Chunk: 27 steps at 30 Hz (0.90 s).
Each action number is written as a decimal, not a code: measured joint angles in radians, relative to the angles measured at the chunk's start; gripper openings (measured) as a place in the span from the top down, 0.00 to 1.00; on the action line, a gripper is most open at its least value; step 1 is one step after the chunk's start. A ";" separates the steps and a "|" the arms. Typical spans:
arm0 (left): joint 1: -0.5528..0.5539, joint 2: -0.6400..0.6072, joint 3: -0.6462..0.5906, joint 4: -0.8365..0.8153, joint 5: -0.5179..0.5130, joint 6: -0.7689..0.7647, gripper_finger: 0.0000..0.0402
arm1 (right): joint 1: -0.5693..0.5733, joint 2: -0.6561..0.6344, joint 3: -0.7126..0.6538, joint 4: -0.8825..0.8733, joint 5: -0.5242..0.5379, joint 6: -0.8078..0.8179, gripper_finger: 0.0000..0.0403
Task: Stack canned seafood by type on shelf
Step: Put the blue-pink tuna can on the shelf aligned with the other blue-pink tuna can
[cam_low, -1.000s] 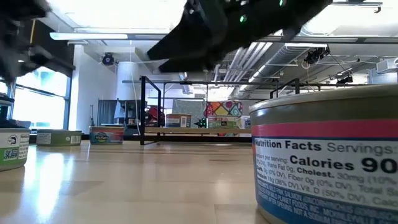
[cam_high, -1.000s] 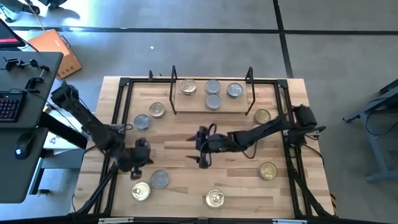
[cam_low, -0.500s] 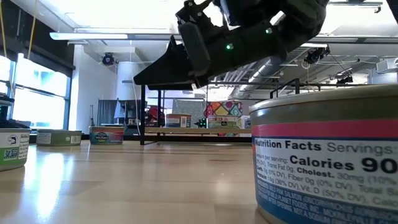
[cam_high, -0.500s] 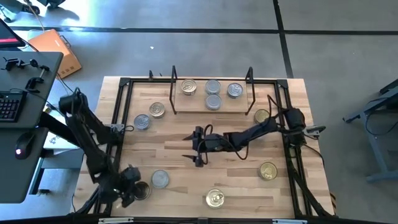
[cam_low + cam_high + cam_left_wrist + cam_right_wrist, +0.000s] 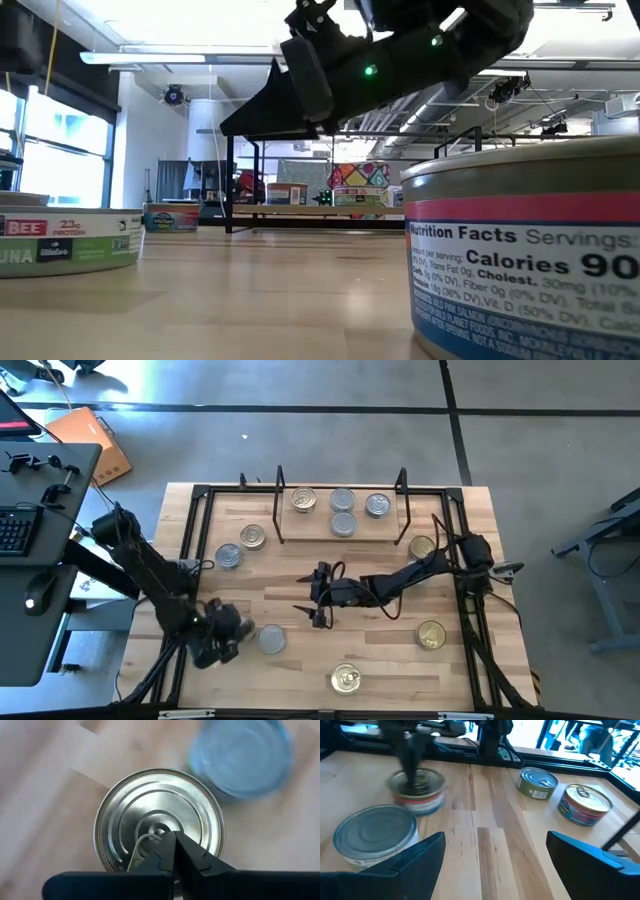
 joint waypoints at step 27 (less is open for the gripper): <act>0.636 -0.024 -0.046 0.619 0.039 0.983 1.00 | 0.080 -0.074 0.001 -0.213 -0.009 0.092 0.16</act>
